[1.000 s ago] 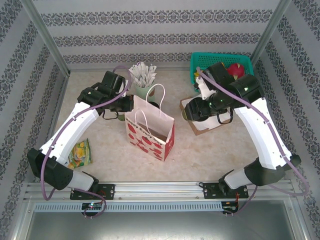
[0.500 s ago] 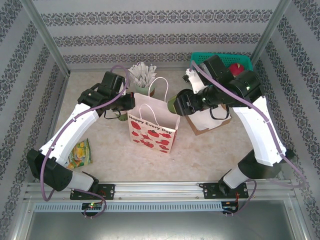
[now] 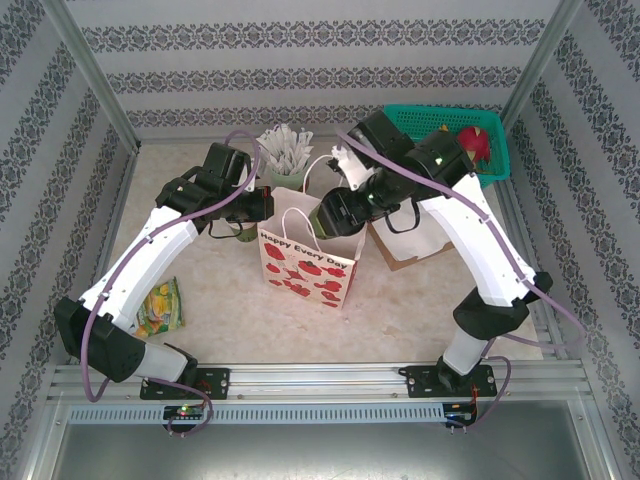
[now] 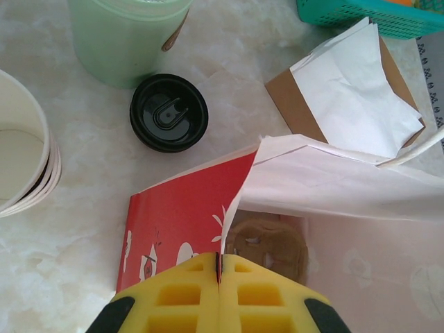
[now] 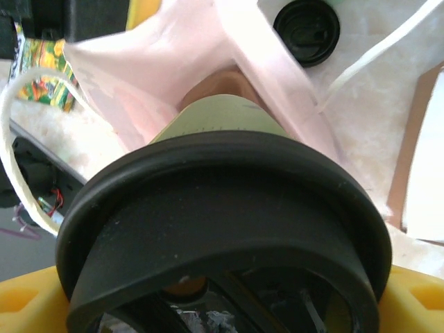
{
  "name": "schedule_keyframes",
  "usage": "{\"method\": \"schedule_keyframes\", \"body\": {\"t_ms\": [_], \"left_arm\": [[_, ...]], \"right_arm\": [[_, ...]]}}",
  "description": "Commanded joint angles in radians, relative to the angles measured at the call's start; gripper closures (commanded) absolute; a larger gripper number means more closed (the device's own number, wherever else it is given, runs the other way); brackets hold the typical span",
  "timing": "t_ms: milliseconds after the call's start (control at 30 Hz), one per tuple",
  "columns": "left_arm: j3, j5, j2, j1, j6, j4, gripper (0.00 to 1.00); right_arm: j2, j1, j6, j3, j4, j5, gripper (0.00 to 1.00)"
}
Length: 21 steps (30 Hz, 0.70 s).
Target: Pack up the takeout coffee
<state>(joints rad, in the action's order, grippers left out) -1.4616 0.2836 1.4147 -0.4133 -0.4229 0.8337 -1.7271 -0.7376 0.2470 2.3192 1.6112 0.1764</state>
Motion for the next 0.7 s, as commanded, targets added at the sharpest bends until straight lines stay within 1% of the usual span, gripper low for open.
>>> {"method": "schedule_keyframes", "body": {"t_ms": [0, 200, 433, 600, 667], "left_arm": [[-0.014, 0.015, 0.006, -0.016, 0.035, -0.006, 1.00], [-0.002, 0.023, -0.002, -0.015, 0.050, -0.021, 1.00], [0.007, 0.069, -0.009, -0.016, 0.099, -0.036, 1.00], [0.008, 0.091, -0.010, -0.015, 0.124, -0.045, 1.00], [0.009, 0.098, -0.009, -0.016, 0.129, -0.046, 1.00]], "right_arm": [[-0.006, -0.009, -0.026, -0.040, 0.011, 0.083, 0.41], [-0.003, -0.001, -0.034, -0.138, -0.061, 0.166, 0.41], [0.012, 0.043, -0.026, -0.233, -0.138, 0.209, 0.41], [0.012, 0.058, -0.030, -0.294, -0.161, 0.216, 0.41], [0.011, 0.061, -0.028, -0.302, -0.159, 0.189, 0.41]]}}
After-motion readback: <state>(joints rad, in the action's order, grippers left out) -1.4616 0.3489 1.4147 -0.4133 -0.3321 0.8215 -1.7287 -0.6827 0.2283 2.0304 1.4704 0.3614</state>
